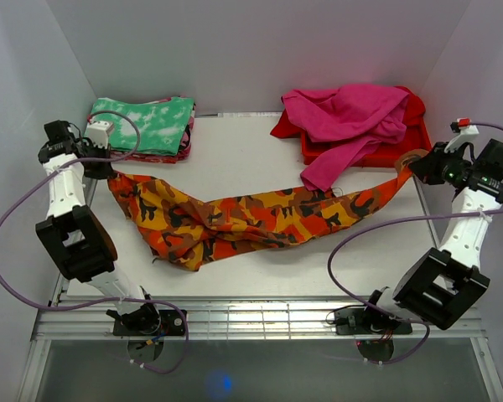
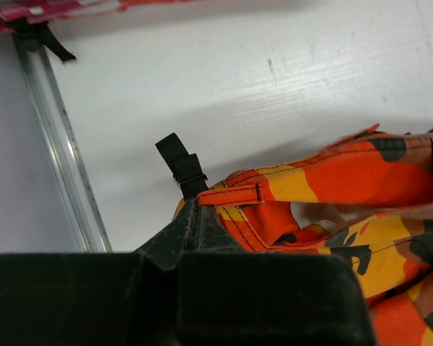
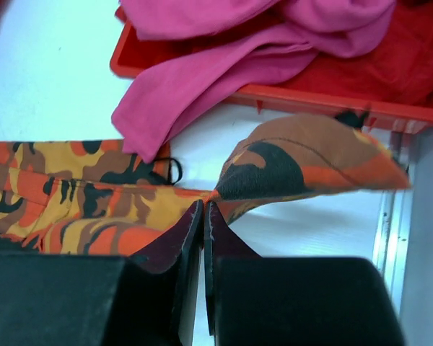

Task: Fold and stack the trousers
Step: Flatten the trousers out

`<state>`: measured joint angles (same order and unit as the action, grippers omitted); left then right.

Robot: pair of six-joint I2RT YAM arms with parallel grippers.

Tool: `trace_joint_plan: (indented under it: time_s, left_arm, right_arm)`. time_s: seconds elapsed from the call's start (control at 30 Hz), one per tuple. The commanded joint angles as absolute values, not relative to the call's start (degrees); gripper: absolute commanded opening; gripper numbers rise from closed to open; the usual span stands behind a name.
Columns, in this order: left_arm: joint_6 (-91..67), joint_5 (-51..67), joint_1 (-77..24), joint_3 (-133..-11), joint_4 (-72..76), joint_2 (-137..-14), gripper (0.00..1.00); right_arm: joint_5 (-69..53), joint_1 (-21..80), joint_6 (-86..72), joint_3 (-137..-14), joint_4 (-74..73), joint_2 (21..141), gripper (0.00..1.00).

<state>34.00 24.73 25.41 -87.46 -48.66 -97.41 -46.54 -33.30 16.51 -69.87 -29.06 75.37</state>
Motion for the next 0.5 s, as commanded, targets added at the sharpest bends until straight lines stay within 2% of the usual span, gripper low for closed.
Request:
trace_joint_plan:
  time_s: [0.0,0.3,0.47]
  left_arm:
    - [30.0,24.9,26.0,-91.7,-42.3,-94.5,0.0]
    - [19.9,18.4,25.9,-99.9,-33.5,-101.9,0.0]
    - [19.7,18.7,22.9,-107.9,-39.2,-112.0,0.01]
  right_arm:
    - [-48.9,-36.1,12.1,-71.0,-17.9,76.0,0.08]
    - [-45.1,-36.7,6.6,-68.6,-2.6,79.4,0.08]
    - [-42.0,-35.3,7.1,-66.9,-2.5,82.1,0.08]
